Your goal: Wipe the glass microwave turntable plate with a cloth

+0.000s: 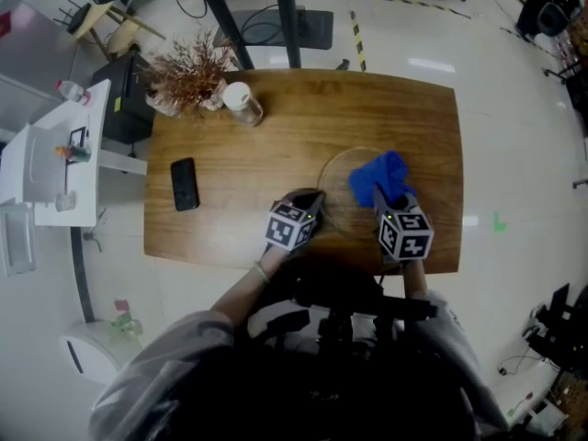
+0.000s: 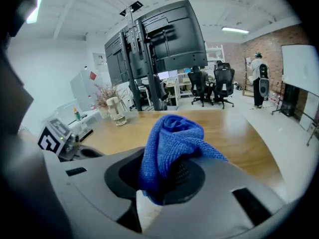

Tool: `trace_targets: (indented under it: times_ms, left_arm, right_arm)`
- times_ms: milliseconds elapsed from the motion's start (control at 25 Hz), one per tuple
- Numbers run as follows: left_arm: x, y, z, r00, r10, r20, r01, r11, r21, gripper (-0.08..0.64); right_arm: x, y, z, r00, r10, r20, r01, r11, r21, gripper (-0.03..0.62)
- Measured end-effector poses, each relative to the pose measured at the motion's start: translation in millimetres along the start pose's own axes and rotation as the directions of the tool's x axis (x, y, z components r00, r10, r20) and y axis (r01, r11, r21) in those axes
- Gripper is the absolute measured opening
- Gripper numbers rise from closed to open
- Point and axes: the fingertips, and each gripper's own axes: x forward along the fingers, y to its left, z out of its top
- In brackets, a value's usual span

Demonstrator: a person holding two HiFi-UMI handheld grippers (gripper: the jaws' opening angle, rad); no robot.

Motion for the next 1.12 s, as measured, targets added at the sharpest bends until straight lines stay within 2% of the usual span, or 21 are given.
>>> trace_targets:
  times_ms: [200,360,640,920,1120]
  left_arm:
    - [0,0,0,1.000,-0.002,-0.004,0.002,1.000,0.000,0.005]
    - [0,-1,-1,1.000,-0.002,-0.005,0.002,1.000,0.000,0.005]
    - [0,1,-1,1.000,-0.009,-0.013,0.009,1.000,-0.014,0.005]
    - [1,0,-2,1.000,-0.012,-0.012,0.012,1.000,-0.018,0.005]
    - [1,2,-1,1.000,-0.003,-0.016,0.003,1.000,-0.012,0.005]
  right_arm:
    - [23,-48,38,0.994,-0.093,0.054,0.092,0.995,0.034,0.081]
    - [41,-67,37,0.990,-0.133,0.037,0.129,0.987,0.091,0.080]
    - [16,-27,-16,0.999,-0.035,-0.022,0.038,0.989,0.141,0.081]
    - [-29,12,-79,0.993,0.069,-0.099,-0.045,0.973,0.228,0.081]
    - [-46,37,-105,0.970,0.149,-0.195,-0.124,0.984,0.131,0.080]
